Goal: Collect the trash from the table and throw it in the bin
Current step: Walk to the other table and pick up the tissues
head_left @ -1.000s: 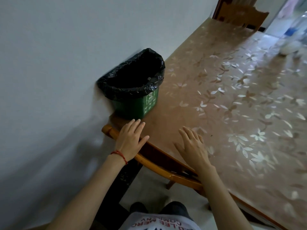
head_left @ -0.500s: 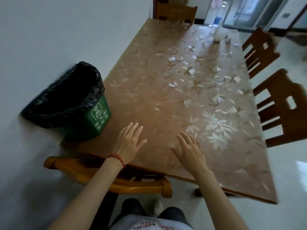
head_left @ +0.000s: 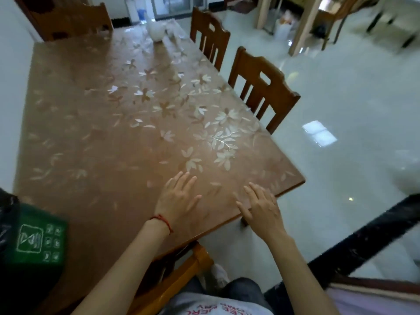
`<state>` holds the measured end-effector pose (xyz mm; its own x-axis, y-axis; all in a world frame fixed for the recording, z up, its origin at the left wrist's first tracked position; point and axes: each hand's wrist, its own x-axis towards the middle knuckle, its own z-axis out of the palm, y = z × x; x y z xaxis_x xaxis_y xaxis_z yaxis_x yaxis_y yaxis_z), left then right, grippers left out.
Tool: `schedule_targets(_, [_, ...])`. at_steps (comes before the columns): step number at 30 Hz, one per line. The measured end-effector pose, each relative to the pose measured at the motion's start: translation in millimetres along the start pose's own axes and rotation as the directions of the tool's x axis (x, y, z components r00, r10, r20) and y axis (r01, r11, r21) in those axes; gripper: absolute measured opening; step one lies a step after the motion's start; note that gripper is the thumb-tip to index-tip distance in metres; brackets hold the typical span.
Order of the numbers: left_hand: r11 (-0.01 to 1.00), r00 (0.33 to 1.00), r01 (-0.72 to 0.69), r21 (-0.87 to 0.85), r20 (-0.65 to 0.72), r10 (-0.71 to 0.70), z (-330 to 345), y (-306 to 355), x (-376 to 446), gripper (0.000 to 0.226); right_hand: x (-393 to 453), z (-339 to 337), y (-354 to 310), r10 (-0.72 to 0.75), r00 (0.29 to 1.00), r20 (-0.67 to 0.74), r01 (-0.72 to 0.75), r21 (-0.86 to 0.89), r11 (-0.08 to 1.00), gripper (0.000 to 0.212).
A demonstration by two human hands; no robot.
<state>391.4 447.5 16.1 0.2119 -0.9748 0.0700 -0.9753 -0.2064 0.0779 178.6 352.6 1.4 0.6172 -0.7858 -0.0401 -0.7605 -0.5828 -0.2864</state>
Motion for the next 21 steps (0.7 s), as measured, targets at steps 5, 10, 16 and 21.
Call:
schedule_targets(5, [0.981, 0.980, -0.171, -0.089, 0.090, 0.178, 20, 26, 16, 0.056, -46, 1, 19, 0.217, 0.975, -0.045, -0.216, 0.037, 0.976, 0.054])
schedule_targets(10, [0.930, 0.928, -0.342, -0.134, 0.109, 0.357, 37, 69, 29, 0.056, -97, 2, 41, 0.438, 0.894, -0.092, -0.433, 0.068, 0.899, 0.053])
schedule_targets(16, [0.835, 0.830, -0.518, -0.183, 0.130, 0.543, 48, 134, 51, 0.055, -147, -3, 77, 0.631, 0.765, -0.127, -0.622, 0.107, 0.776, 0.052])
schedule_targets(21, [0.768, 0.764, -0.599, -0.228, 0.123, 0.633, 50, 195, 75, 0.054, -173, -11, 116, 0.732, 0.665, -0.151, -0.719, 0.138, 0.681, 0.054])
